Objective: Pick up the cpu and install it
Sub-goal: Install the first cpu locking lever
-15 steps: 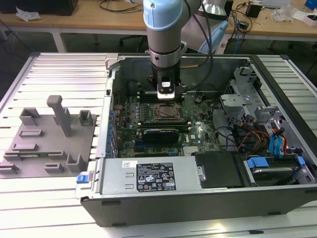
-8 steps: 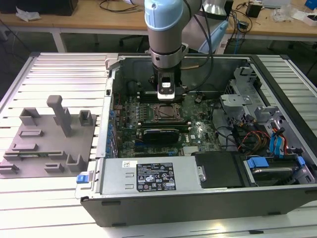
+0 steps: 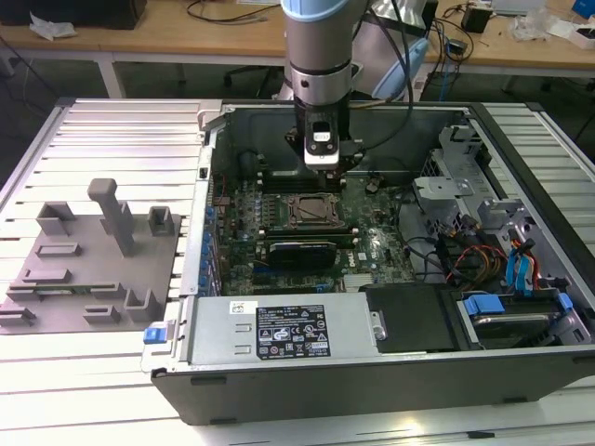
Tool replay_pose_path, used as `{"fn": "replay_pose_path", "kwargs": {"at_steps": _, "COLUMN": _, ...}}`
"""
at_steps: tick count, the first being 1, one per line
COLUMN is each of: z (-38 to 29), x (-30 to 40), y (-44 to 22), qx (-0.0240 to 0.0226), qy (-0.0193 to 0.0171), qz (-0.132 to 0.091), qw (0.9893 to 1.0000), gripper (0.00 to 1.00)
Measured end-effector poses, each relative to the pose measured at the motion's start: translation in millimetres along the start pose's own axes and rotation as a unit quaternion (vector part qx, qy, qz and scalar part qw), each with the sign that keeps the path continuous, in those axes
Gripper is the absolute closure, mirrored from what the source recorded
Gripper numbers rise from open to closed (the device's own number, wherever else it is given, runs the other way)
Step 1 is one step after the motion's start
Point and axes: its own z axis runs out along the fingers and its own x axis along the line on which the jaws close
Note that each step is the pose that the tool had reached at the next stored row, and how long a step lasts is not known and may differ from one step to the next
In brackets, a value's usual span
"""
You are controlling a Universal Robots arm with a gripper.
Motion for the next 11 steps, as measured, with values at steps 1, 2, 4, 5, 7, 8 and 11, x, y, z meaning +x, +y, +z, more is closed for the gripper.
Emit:
{"fn": "replay_pose_path", "kwargs": {"at_steps": 1, "z": -1.4, "x": -0.1, "y": 0.2, "qx": 0.0038, "qy": -0.003, "qz": -0.001, "qw": 1.0, "gripper": 0.89}}
{"fn": "replay_pose_path", "kwargs": {"at_steps": 2, "z": -2.1, "x": -0.3, "y": 0.2, "qx": 0.0077, "qy": -0.0057, "qz": -0.001, "qw": 1.0, "gripper": 0.89}}
{"fn": "replay_pose_path", "kwargs": {"at_steps": 4, "z": -2.3, "x": -0.2, "y": -0.7, "qx": 0.0096, "qy": -0.0071, "qz": -0.002, "qw": 0.9999, "gripper": 0.89}}
{"fn": "replay_pose_path", "kwargs": {"at_steps": 5, "z": -2.4, "x": 0.4, "y": -1.7, "qx": 0.0103, "qy": -0.0077, "qz": -0.002, "qw": 0.9999, "gripper": 0.89}}
{"fn": "replay_pose_path", "kwargs": {"at_steps": 7, "z": -3.0, "x": 2.5, "y": -4.3, "qx": 0.0112, "qy": -0.0084, "qz": -0.002, "qw": 0.9999, "gripper": 0.89}}
{"fn": "replay_pose_path", "kwargs": {"at_steps": 8, "z": -3.3, "x": 3.7, "y": -5.7, "qx": 0.0117, "qy": -0.0087, "qz": -0.002, "qw": 0.9999, "gripper": 0.89}}
{"fn": "replay_pose_path", "kwargs": {"at_steps": 11, "z": -4.3, "x": 7.3, "y": -11.4, "qx": 0.0138, "qy": -0.0103, "qz": -0.003, "qw": 0.9998, "gripper": 0.89}}
